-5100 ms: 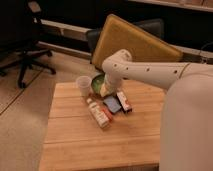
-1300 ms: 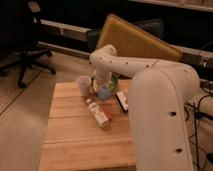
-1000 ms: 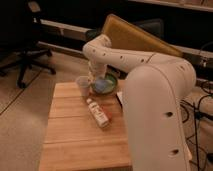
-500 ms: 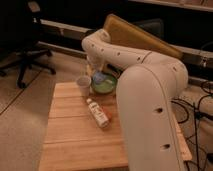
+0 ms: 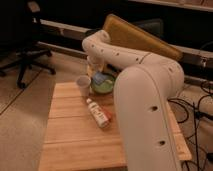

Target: Place the white sponge in the ceramic cup

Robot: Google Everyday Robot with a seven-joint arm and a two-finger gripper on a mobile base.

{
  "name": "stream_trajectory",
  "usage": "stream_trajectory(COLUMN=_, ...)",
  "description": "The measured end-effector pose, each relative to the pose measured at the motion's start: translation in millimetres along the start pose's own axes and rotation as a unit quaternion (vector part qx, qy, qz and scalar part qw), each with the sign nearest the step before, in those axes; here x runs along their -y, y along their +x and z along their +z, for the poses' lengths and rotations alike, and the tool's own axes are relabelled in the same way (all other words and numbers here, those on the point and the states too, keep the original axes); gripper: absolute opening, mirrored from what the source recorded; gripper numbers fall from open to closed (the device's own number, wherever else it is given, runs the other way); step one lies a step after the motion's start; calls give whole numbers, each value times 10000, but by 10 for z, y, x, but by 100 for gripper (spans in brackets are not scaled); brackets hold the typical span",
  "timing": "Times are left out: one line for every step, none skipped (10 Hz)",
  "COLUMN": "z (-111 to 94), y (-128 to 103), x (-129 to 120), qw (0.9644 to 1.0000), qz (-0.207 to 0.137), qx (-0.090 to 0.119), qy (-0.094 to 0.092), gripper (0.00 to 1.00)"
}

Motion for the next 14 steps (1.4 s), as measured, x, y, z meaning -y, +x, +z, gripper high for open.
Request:
stream_trajectory(z=26, y=-148, x=-73, qw=9997, qz=-230, qx=22, qy=13, gripper=0)
stream_trajectory(z=12, y=-221, x=-90, qw=9994, qz=-332, qx=56, qy=34, gripper=0)
stream_trajectory(z=-11, y=-296, x=-109, qw=9990, qz=-430, qx=102, qy=57, gripper=0)
stream_trajectory(z=-56, y=-386, x=-139, qw=9984, qz=-535, qx=179, qy=80, gripper=0)
stream_trajectory(z=-99, y=-458, x=-187, qw=9978, qz=-608, qx=265, qy=73, gripper=0)
stream_trajectory(z=-141, y=-534, x=-269, qw=9970, qz=-663, qx=407, qy=10, gripper=0)
stream_trajectory(z=-173, y=-602, x=-342, qw=9959, qz=-687, qx=582, qy=-72, gripper=0)
stream_trajectory(z=-214, y=-699, x=-454, qw=9935, qz=-681, qx=880, qy=-241, gripper=0)
stream_trajectory(z=-258, y=-797, x=-543, qw=9892, qz=-662, qx=1241, qy=-411, gripper=0)
stream_trajectory(z=-293, y=-859, x=-595, qw=9840, qz=-631, qx=1560, qy=-578, gripper=0)
stream_trajectory(z=-330, y=-911, x=-601, qw=9726, qz=-545, qx=2084, qy=-870, gripper=0)
stream_trajectory(z=-338, y=-909, x=-595, qw=9658, qz=-526, qx=2323, qy=-1026, gripper=0)
stream_trajectory(z=-334, y=-900, x=-610, qw=9592, qz=-569, qx=2513, qy=-1164, gripper=0)
stream_trajectory(z=-304, y=-876, x=-655, qw=9522, qz=-685, qx=2673, qy=-1314, gripper=0)
